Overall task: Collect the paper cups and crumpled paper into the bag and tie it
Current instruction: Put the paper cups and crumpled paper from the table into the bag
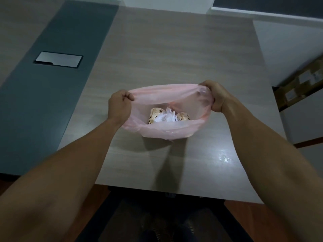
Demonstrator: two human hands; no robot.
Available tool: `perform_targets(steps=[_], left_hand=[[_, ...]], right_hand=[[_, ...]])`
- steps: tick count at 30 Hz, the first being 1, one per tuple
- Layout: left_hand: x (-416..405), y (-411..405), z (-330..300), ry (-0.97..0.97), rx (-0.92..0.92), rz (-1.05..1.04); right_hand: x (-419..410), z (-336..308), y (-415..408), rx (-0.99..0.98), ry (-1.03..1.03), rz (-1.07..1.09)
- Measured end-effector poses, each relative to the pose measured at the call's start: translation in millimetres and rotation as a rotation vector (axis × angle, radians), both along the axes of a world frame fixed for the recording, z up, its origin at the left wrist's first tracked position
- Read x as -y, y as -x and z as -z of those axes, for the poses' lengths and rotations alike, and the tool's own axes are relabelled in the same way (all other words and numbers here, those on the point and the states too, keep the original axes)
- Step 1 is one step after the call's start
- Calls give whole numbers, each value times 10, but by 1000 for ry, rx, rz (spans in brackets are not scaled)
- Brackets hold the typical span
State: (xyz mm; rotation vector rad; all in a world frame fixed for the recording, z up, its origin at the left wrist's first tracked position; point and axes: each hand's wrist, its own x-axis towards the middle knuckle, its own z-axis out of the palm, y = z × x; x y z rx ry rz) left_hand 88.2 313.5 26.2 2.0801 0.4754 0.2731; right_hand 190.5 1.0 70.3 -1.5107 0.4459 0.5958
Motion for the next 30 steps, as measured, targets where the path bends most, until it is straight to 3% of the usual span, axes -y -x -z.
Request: perform_targets(steps=[3, 6, 10, 16, 23, 24, 27, 30], left_hand=[[-43, 67, 82, -227, -15, 123], [-34, 127, 72, -345, -146, 226], [13, 216, 22, -282, -253, 324], [81, 292, -2, -287, -293, 477], [191, 350, -60, -329, -295, 462], [188, 353, -62, -334, -292, 460], [150, 350, -74, -446, -315, 519], [73, 345, -87, -579, -345, 586]], right_hand=[[100, 43, 105, 277, 17, 27], [196, 113, 297, 548, 237, -128], [149, 375, 834, 1006, 717, -352], [30, 697, 1415, 1346, 905, -639], [95, 739, 1424, 1367, 1091, -771], [81, 743, 1403, 1282, 1155, -694], [84, 658, 1228, 778, 1213, -335], [142, 463, 1023, 523, 1071, -301]])
